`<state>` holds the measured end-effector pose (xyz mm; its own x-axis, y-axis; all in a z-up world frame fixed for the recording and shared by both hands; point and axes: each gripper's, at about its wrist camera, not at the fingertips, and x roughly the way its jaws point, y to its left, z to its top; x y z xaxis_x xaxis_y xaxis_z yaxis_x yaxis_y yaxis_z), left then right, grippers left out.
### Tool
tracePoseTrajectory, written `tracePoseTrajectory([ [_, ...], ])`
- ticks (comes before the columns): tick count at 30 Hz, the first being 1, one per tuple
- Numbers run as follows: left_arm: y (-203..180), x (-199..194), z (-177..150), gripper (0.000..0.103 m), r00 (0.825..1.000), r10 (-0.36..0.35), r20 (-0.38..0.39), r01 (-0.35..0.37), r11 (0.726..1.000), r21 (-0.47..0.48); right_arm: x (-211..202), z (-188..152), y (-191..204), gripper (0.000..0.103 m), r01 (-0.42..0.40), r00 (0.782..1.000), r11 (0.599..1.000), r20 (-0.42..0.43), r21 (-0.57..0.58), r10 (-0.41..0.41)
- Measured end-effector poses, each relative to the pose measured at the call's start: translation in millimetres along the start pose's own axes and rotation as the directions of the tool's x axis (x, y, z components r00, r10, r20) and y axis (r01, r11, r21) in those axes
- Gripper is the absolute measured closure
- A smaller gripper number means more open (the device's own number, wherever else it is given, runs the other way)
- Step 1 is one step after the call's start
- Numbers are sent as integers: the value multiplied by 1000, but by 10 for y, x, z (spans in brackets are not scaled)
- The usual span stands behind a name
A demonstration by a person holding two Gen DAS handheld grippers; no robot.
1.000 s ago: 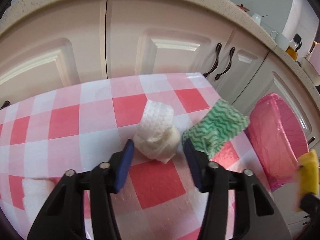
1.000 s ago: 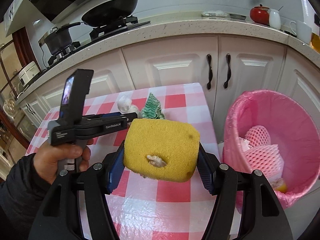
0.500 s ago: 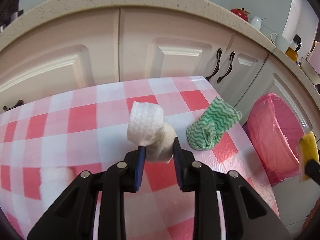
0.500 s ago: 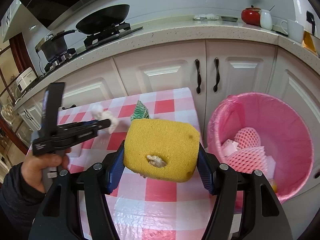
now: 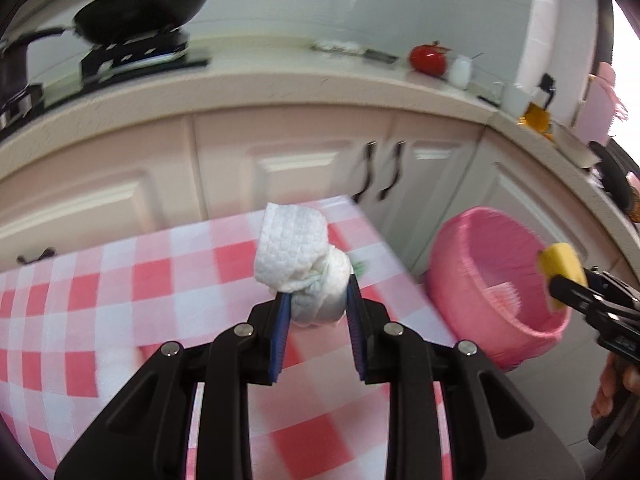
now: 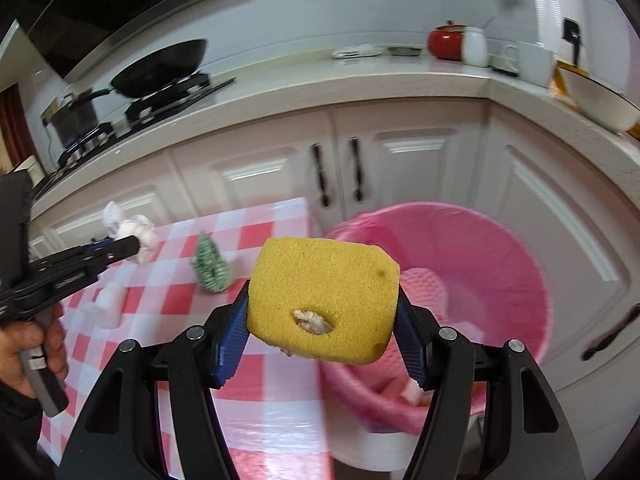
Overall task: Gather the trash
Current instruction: 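Carry the tissue and sponge over the pink bin and open both tools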
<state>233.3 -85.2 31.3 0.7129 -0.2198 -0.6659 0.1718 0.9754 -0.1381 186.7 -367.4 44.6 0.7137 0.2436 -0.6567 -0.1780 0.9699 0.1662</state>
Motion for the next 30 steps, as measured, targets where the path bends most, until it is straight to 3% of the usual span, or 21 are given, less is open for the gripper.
tracePoseTrajectory([
  [15, -1111, 92, 212, 77, 994, -112, 8, 110, 987, 118, -15, 93, -803, 41, 97, 995, 994, 8, 51, -98],
  [30, -1769, 460, 231, 74, 980, -195, -48, 200, 969, 146, 122, 112, -1169, 38, 106, 994, 992, 13, 62, -107],
])
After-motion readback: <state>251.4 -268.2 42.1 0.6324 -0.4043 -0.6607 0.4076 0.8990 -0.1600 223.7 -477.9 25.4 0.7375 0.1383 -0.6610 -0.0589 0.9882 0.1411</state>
